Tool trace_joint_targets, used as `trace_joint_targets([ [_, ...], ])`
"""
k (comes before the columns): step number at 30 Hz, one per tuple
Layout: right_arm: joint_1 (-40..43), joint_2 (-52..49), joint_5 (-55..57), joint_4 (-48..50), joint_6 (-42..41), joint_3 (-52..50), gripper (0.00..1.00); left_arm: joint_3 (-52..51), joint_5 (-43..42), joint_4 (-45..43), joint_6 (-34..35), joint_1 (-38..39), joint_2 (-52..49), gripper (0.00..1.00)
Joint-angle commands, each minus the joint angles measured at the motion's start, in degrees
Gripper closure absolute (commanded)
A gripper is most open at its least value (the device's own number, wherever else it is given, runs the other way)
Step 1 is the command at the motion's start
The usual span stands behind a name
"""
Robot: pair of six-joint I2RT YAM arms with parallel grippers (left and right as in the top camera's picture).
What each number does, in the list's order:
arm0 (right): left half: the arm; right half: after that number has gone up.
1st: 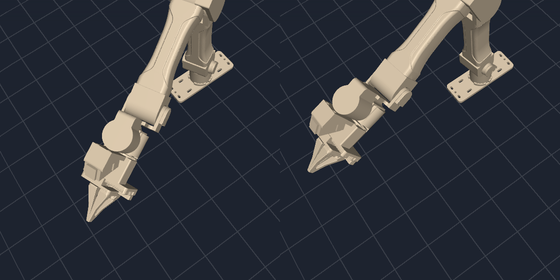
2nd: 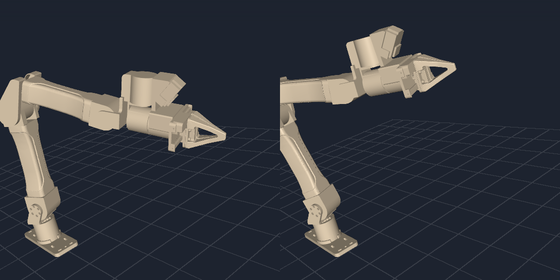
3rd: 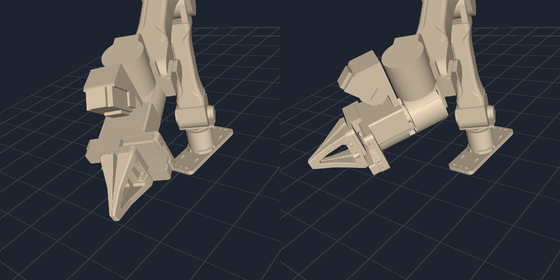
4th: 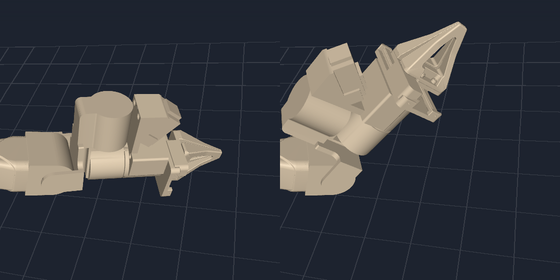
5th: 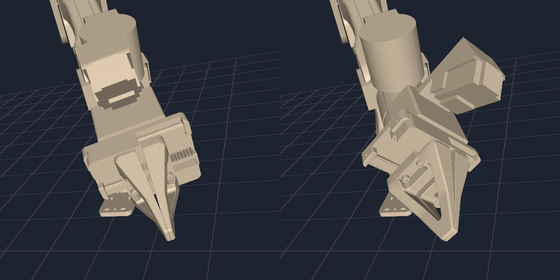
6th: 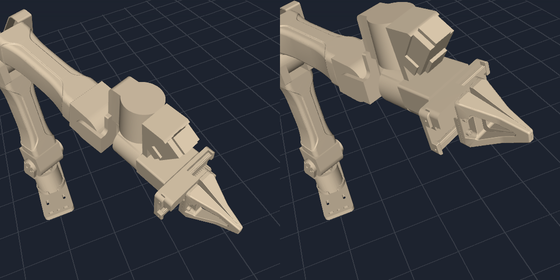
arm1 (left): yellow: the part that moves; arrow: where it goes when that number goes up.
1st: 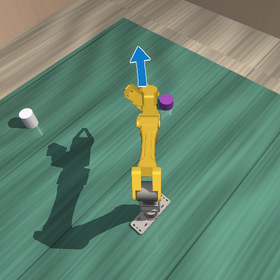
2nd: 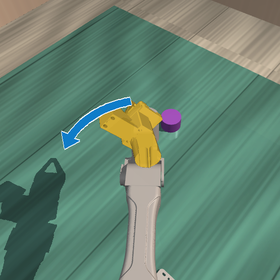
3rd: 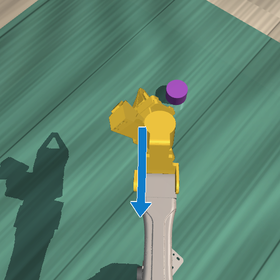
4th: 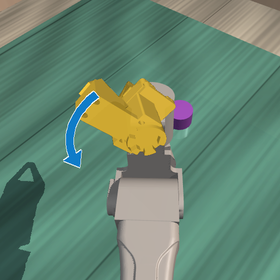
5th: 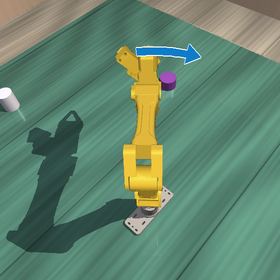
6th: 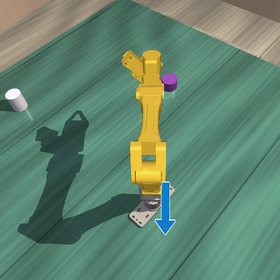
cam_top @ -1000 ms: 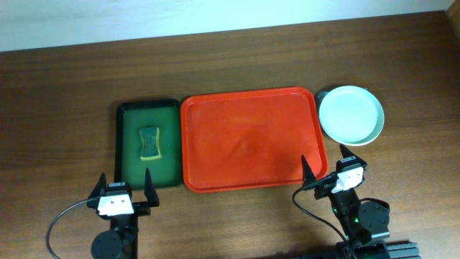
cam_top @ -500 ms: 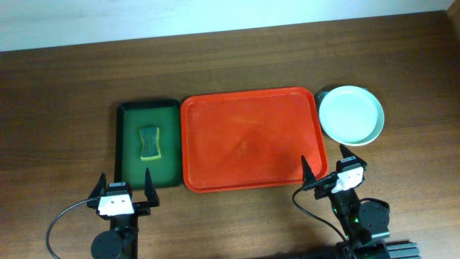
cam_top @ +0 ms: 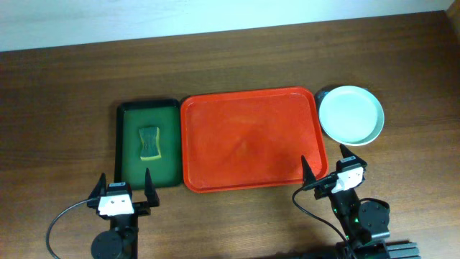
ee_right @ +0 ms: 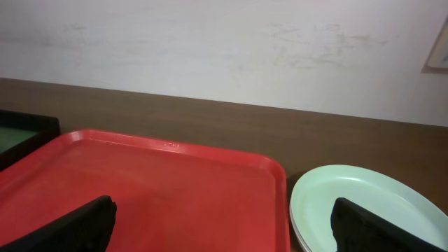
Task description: Clean dirty plates on tray and stack at the side
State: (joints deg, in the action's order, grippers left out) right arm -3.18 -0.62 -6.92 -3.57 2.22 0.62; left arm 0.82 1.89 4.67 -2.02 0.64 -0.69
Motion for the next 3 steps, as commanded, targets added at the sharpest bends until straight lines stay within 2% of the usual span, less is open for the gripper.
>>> trace_joint_targets([
  [1, 0.3, 0.4, -0.1, -0.3, 0.4, -0.3, 0.01, -0.3, -0.7, 0.1, -1.0, 0.2, 0.3, 0.01],
  [3, 0.3, 0.4, -0.1, -0.3, 0.4, -0.3, 0.02, -0.3, -0.7, 0.1, -1.0, 0.2, 0.3, 0.01],
])
